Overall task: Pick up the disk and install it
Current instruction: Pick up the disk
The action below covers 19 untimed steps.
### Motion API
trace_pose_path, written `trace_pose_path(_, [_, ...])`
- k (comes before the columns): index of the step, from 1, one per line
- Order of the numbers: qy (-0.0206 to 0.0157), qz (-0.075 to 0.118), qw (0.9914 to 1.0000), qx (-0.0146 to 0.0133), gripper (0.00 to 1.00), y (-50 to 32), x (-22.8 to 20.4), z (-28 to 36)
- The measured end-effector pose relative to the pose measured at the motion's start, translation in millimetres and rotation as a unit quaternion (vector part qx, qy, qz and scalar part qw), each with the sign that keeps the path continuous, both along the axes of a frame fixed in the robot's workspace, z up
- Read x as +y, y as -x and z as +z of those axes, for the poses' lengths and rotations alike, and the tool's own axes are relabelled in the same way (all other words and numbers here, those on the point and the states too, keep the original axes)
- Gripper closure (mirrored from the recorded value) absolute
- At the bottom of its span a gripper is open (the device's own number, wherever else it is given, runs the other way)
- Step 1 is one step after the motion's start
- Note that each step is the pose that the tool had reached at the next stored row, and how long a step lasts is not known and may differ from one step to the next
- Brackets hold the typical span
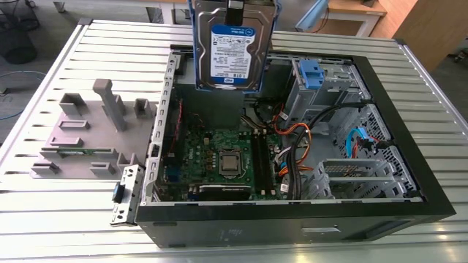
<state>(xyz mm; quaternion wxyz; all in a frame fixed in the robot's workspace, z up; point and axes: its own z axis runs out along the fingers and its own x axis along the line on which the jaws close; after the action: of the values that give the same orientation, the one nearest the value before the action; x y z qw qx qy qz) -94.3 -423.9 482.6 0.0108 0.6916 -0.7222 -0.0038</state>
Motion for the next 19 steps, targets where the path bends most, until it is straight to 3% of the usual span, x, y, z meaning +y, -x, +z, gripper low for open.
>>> trace_pose_path(6, [0.0023,0.0,1.0,0.0,0.65,0.0,-10.5,0.0])
trace_pose_path(10, [0.0032,0.0,0.99999,0.0,0.65,0.1,-12.9,-0.1])
trace_pose_path(12, [0.0033,0.0,0.99999,0.0,0.65,0.0,-17.1,0.0])
trace_pose_path(19, [0.0033,0.0,0.99999,0.0,0.65,-1.9,-17.1,0.0])
